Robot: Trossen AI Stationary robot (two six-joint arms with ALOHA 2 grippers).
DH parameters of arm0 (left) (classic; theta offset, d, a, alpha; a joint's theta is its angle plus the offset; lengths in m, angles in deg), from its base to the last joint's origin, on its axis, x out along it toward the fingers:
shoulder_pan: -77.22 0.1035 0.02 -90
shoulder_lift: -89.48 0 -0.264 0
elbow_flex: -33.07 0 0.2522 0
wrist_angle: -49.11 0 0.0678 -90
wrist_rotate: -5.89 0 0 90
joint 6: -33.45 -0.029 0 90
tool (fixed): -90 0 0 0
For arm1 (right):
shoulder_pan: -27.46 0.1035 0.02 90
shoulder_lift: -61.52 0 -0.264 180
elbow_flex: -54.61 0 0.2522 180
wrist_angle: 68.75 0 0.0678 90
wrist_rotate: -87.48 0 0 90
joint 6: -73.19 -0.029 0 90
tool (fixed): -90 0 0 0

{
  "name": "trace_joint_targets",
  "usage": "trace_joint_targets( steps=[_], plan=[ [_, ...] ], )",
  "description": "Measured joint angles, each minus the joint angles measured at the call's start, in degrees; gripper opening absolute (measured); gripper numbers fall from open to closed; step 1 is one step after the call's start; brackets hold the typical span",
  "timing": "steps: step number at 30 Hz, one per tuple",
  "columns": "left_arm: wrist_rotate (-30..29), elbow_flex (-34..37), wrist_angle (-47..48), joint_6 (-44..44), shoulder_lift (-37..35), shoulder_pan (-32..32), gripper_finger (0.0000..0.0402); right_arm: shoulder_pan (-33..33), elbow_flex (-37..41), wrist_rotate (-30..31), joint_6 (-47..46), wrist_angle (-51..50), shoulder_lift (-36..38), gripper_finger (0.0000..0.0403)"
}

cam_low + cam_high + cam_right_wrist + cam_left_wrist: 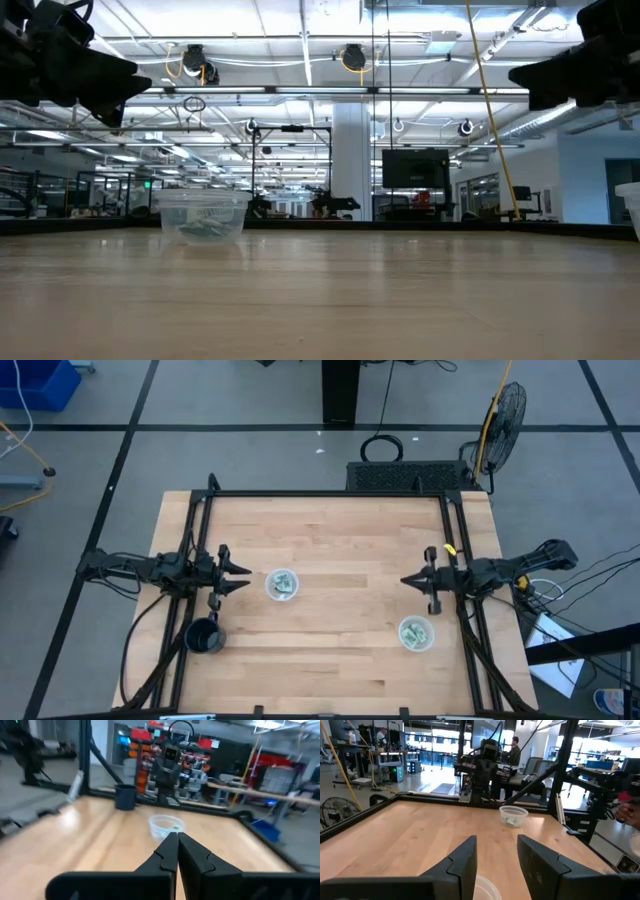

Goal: Pick and place Stevia / Truvia into bins
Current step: Return to Home Position

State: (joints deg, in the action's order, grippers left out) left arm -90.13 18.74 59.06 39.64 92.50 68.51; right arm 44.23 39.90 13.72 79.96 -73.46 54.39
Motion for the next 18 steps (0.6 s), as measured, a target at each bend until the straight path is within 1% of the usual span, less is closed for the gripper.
trace_joint_targets(
  steps=[2,3,6,8,13,16,18],
  plan=[
    [0.0,0.0,0.0,0.0,0.0,0.0,0.0145,0.0,0.0,1.0,3.6,-0.4,0.0,0.0003],
    [0.0,0.0,0.0,0.0,0.0,0.0,0.0145,0.0,0.1,2.5,4.6,-1.0,0.0,0.0003],
    [0.0,0.0,-0.1,0.0,0.0,0.0,0.0145,0.0,0.1,7.7,4.5,-4.1,0.0,0.0004],
    [0.0,0.0,-0.2,0.0,0.0,0.0,0.0145,-0.1,0.1,9.5,4.5,-4.1,-0.4,0.0004],
    [0.0,0.0,-0.3,0.0,0.0,0.0,0.0145,0.0,0.1,9.2,5.5,-4.2,-0.8,0.0004],
    [0.0,0.0,-0.3,0.0,0.0,0.0,0.0145,0.0,0.1,9.2,8.6,-4.1,-0.9,0.0004],
    [0.0,0.0,-0.3,0.0,0.0,0.0,0.0145,0.0,0.1,9.2,9.0,-3.8,-0.9,0.0004]
  ],
)
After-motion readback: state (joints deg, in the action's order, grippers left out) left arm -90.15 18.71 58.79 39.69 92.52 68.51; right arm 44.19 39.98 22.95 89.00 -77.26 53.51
